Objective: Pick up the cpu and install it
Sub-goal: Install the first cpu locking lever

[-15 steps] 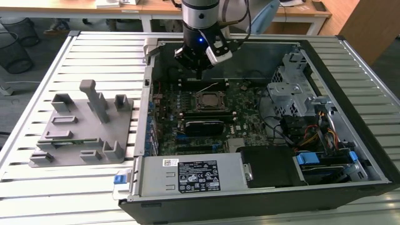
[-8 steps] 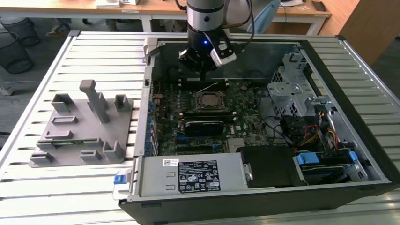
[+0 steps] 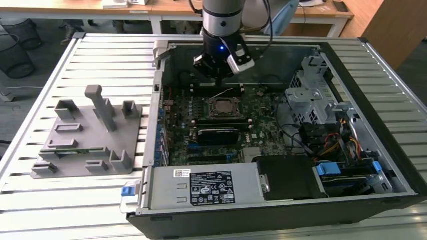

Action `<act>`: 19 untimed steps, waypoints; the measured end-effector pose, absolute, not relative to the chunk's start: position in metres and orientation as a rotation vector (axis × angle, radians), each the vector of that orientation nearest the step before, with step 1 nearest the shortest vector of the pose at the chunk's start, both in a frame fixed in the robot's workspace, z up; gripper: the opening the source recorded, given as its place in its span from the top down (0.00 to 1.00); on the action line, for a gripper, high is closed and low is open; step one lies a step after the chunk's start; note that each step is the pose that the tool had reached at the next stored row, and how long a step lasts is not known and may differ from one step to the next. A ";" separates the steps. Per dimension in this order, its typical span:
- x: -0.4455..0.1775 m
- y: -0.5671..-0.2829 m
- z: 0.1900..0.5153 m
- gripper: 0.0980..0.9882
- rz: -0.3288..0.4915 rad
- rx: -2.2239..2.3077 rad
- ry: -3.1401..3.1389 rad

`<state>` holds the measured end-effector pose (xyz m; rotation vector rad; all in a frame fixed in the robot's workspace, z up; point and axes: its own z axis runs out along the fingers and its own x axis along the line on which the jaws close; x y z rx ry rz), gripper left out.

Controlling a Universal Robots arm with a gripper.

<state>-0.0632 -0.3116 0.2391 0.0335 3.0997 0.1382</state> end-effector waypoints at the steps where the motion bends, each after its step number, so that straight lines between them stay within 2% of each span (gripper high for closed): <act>1: -0.062 -0.312 0.239 0.99 0.138 0.032 3.100; 19: -0.049 -0.311 0.228 0.99 0.140 -0.043 3.102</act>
